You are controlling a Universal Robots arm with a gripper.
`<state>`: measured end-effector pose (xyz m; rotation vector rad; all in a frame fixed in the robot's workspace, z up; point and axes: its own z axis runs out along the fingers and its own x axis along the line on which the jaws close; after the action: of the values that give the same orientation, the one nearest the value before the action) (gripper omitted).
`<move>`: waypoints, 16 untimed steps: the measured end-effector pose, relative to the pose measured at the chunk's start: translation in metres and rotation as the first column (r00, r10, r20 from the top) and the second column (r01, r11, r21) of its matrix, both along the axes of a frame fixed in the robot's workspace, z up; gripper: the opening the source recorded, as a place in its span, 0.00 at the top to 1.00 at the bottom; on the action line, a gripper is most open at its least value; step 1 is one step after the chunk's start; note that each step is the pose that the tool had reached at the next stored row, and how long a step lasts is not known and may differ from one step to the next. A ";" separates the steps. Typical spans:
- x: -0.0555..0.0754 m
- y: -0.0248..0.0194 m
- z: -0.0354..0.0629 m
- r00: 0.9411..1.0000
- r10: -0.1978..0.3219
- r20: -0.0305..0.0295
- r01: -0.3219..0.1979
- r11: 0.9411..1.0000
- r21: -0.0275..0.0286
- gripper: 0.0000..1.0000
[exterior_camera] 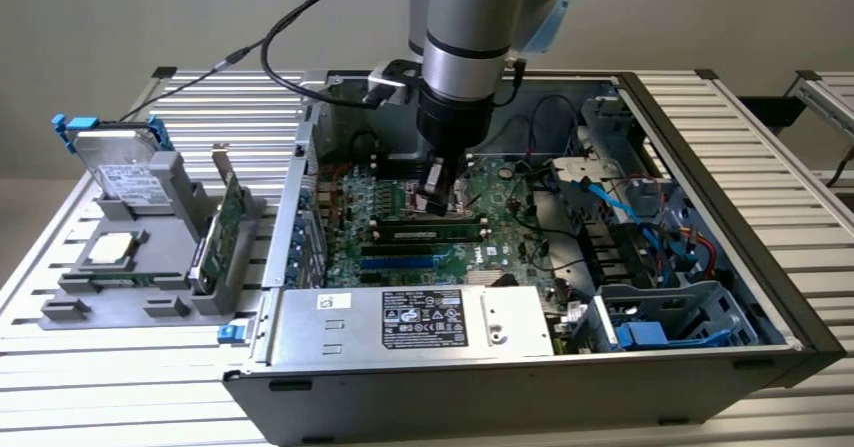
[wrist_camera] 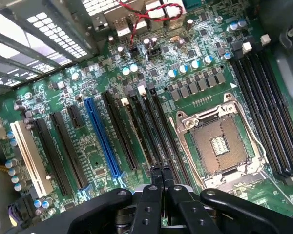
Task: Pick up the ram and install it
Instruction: 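Press down the ram until it locks into place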
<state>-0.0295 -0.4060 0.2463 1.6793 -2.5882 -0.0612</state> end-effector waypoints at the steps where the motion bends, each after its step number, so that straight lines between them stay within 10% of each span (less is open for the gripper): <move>1: 0.000 0.0000 0.0000 1.000 -0.015 0.000 0.015 1.000 0.000 0.90; 8: 0.000 0.0000 0.0000 0.993 -0.114 0.000 0.114 0.993 0.000 0.90; 16: 0.000 0.0000 0.0000 0.973 -0.231 0.000 0.231 0.973 0.000 0.90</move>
<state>-0.0295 -0.4061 0.2463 1.3686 -2.7704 -0.0709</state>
